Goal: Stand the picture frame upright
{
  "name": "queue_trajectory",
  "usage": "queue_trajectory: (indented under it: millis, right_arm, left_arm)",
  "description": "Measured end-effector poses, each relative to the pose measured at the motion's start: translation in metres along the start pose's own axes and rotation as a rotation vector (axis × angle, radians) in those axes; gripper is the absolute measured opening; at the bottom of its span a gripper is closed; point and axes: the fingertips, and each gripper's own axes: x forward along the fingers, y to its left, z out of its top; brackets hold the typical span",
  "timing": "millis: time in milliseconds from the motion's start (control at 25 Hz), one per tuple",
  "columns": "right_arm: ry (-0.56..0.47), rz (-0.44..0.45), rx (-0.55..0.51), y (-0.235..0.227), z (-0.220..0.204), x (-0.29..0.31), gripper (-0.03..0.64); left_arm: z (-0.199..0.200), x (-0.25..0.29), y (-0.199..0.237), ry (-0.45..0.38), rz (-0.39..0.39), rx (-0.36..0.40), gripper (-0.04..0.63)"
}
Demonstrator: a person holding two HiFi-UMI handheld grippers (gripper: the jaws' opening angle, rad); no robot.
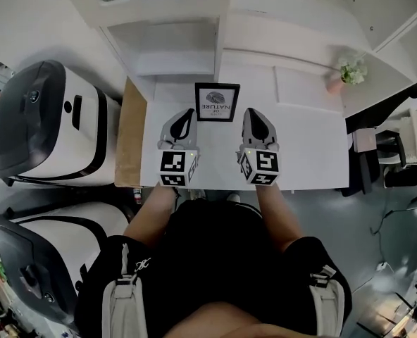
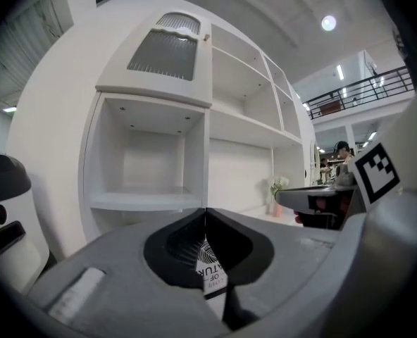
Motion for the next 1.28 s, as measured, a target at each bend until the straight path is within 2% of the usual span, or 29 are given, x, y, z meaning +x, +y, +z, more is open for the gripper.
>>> queue_trajectory:
  millis: [360,560,880,1280]
  right_arm:
    - [-0.025,0.01,0.005,-0.035,0.023,-0.03,-0.002]
    - [-0.04,-0.016,-0.004,-0.052,0.026,-0.038,-0.002]
    - [-0.052,0.013,-0.007,-0.057,0.027,-0.045,0.0]
    - [-0.066,0.045,0.0,-0.052,0.026,-0.04,0.0]
  left_arm:
    - [0.032,-0.013,-0.034,-0.037,0.048,0.032,0.018]
    - [0.038,-0.013,-0.048,-0.047,0.052,0.047,0.018]
    - [0.038,-0.011,-0.063,-0.043,0.054,0.056,0.018]
    - [0.037,-0.01,-0.06,-0.034,0.063,0.062,0.018]
